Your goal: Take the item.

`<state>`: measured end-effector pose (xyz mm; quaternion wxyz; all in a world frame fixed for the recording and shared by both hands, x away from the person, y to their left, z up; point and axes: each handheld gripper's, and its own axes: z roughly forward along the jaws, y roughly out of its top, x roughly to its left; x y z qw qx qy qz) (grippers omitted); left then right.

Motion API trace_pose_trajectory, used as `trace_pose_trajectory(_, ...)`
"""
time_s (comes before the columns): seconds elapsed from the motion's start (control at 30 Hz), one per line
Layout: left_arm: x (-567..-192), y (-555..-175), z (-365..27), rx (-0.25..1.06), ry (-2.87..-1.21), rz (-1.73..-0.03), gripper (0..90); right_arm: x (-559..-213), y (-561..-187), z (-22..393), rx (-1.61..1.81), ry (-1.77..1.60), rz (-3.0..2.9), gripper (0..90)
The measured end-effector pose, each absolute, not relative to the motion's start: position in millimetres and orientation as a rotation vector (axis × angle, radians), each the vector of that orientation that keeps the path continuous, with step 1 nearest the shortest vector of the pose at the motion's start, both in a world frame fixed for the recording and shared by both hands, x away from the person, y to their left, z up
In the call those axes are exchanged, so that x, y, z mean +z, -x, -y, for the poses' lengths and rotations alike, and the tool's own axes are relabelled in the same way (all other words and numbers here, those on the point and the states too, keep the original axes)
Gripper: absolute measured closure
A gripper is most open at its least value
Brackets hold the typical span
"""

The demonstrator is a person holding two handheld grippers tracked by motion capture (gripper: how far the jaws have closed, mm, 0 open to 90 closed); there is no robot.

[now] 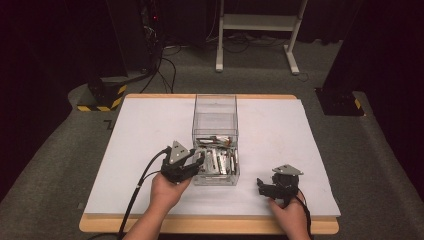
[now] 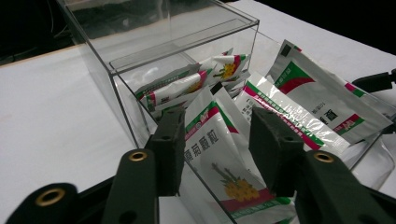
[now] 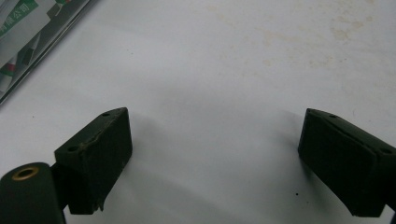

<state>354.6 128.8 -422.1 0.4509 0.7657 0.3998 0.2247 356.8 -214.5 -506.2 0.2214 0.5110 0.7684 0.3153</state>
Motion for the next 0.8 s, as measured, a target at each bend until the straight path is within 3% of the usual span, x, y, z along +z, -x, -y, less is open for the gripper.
trace_pose_trajectory(0.8, -427.8, -352.8, -129.4, 0.553, -1.849, -1.015, 76.7, -506.2, -356.6, 214.3, 0.87, -1.412, -2.122, 9.6)
